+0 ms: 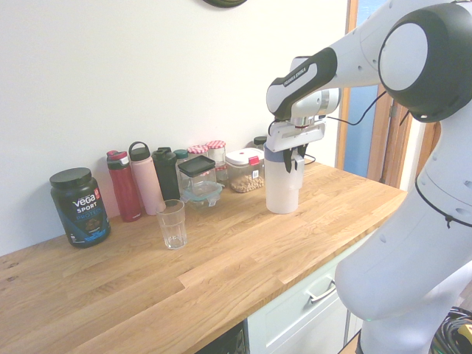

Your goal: Pour me some water

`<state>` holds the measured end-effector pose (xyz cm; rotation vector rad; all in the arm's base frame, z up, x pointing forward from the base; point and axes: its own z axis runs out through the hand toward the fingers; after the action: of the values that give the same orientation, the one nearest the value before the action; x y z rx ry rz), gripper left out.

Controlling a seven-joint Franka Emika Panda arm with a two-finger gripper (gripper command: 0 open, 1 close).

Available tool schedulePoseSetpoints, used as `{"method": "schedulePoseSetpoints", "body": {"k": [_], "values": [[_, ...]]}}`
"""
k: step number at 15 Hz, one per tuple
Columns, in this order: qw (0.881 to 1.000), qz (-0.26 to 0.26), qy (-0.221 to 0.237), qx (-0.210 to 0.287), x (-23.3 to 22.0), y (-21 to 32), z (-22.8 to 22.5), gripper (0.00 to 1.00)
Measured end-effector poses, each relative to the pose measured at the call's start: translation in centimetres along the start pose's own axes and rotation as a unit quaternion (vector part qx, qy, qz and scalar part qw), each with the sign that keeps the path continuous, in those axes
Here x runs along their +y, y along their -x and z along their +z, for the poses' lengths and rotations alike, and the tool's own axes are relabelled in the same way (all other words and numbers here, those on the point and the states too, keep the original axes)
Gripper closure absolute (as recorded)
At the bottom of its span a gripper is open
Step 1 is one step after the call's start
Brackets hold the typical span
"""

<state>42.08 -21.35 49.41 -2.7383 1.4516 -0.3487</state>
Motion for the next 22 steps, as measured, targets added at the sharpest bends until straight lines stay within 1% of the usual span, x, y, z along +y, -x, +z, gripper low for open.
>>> {"method": "schedulePoseSetpoints", "body": {"k": [8, 11, 12, 13, 15, 17, 20, 22], "values": [[1.0, -0.011, -0.001, -0.006, -0.8, -0.1, -0.2, 1.0], [0.999, -0.039, -0.013, -0.002, -1.8, 1.0, -3.5, 1.0], [0.998, -0.054, -0.018, 0.001, -2.2, 1.9, -5.0, 1.0], [0.997, -0.079, -0.022, 0.002, -2.9, 3.2, -6.6, 1.0], [0.99, -0.142, -0.025, 0.0, -4.9, 6.2, -9.0, 1.0], [0.979, -0.204, -0.027, 0.002, -7.0, 8.8, -10.2, 1.0], [0.955, -0.295, -0.024, -0.002, -10.0, 12.1, -10.9, 1.0], [0.935, -0.355, -0.018, -0.005, -11.8, 14.4, -11.1, 1.0]]}}
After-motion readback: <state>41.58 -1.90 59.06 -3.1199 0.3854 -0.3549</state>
